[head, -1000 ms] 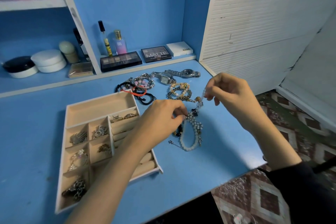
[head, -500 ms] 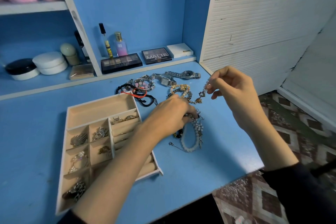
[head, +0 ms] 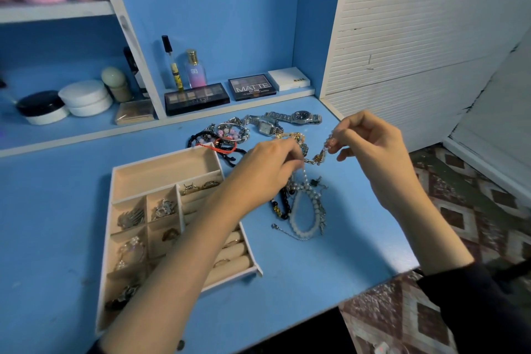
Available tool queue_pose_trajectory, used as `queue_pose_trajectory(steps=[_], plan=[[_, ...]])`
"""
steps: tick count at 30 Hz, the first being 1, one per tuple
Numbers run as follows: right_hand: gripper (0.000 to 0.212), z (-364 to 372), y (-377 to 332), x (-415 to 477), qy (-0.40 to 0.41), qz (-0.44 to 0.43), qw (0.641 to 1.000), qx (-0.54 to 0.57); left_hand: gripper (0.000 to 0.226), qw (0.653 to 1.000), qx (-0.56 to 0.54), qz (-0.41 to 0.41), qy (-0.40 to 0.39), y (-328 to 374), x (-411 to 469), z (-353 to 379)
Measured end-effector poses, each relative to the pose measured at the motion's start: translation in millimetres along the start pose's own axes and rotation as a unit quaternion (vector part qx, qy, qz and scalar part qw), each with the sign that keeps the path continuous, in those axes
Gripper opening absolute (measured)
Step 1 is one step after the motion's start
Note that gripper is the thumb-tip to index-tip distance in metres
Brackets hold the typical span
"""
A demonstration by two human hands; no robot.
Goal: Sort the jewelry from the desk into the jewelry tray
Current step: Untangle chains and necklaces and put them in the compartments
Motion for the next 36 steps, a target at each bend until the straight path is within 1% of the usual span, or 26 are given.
queue_pose_trajectory(steps=[4, 8, 14, 16, 21, 24, 30, 33, 36], plan=[[0.014, 3, -1, 0, -0.001, 0.003, 1.0, 0.001, 0.009, 0.996, -0.086, -0.023, 0.033, 0, -6, -19], [0.015, 9, -2, -1, -0.005, 0.006, 1.0, 0.011, 0.004, 0.984, -0.154, -0.027, 0.084, 0, -13, -42], [0.015, 30, -8, -4, -0.038, 0.012, 0.998, 0.054, 0.007, 0.946, -0.289, -0.036, 0.141, -11, -34, -76], [0.014, 43, -12, -7, -0.055, 0.013, 0.996, 0.071, 0.008, 0.932, -0.319, -0.045, 0.164, -19, -44, -87], [0.01, 82, -18, -15, -0.104, 0.011, 0.989, 0.101, 0.008, 0.909, -0.342, -0.063, 0.229, -44, -75, -118], [0.01, 107, -24, -23, -0.14, 0.0, 0.985, 0.105, 0.009, 0.906, -0.329, -0.07, 0.255, -58, -94, -130], [0.013, 152, -32, -37, -0.204, -0.005, 0.974, 0.096, 0.011, 0.9, -0.326, -0.098, 0.271, -83, -122, -138], [0.009, 175, -33, -45, -0.238, 0.0, 0.966, 0.1, 0.012, 0.896, -0.325, -0.106, 0.284, -94, -136, -143], [0.005, 191, -34, -52, -0.262, -0.006, 0.962, 0.079, 0.013, 0.893, -0.317, -0.116, 0.299, -102, -146, -147]])
Point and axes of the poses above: each hand's wrist, its own x-axis towards the middle knuckle, its own z-axis out of the palm, y = z × x, the point moved 7 cm from there along x, towards the middle knuckle, and after that the axes turned 5 degrees about -z, right-handed, at the moved point
